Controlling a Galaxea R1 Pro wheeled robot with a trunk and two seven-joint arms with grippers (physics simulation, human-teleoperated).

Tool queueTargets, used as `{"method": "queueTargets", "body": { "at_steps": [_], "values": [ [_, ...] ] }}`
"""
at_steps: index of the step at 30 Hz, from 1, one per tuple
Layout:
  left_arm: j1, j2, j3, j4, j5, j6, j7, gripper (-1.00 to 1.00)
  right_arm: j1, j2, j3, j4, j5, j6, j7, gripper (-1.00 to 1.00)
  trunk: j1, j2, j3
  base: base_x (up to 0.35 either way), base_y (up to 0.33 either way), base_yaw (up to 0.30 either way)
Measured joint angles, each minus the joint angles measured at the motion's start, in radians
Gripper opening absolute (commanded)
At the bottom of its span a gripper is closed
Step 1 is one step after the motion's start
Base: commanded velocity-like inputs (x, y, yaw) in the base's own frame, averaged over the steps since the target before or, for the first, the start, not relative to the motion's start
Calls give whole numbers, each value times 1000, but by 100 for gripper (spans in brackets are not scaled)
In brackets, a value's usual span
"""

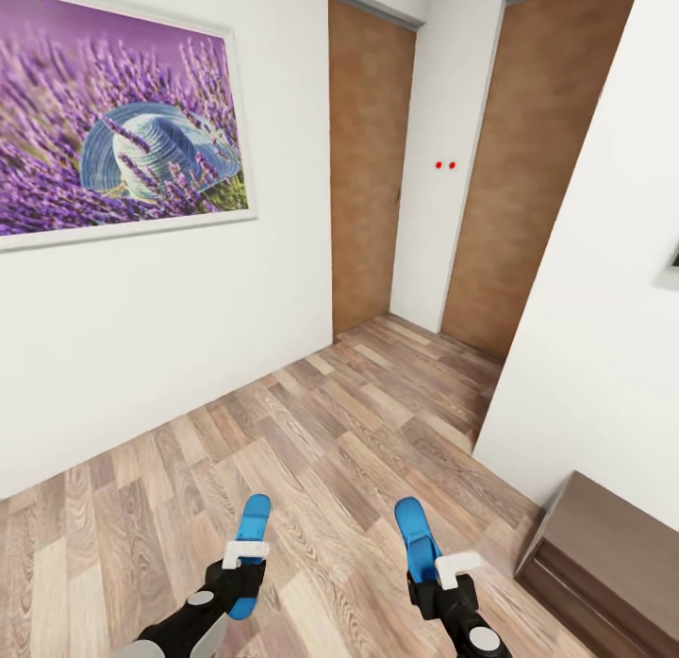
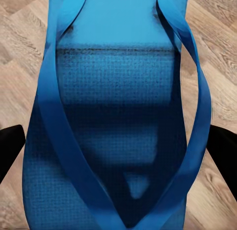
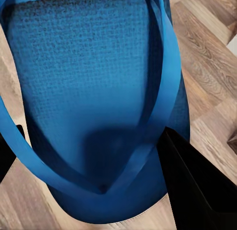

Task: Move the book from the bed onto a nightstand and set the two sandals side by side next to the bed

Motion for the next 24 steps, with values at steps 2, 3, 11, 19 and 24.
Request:
{"method": "queueTargets", "body": {
  "at_steps": [2,3,11,19,24],
  "values": [
    [0,0,0,0,0,0,0,-100,0,0,1,0,0,0,0,-100,0,0,2,0,0,270],
    [0,0,0,0,-1,0,0,-100,0,0,1,0,0,0,0,-100,0,0,2,0,0,269],
    [0,-1,0,1,-1,0,0,-100,0,0,1,0,0,1,0,-100,0,0,9,0,0,264],
    [0,-1,0,1,-1,0,0,-100,0,0,2,1,0,0,0,-100,0,0,17,0,0,242],
    [0,-1,0,1,-1,0,0,-100,0,0,3,1,0,-1,0,-100,0,0,23,0,0,217]
  ]
}}
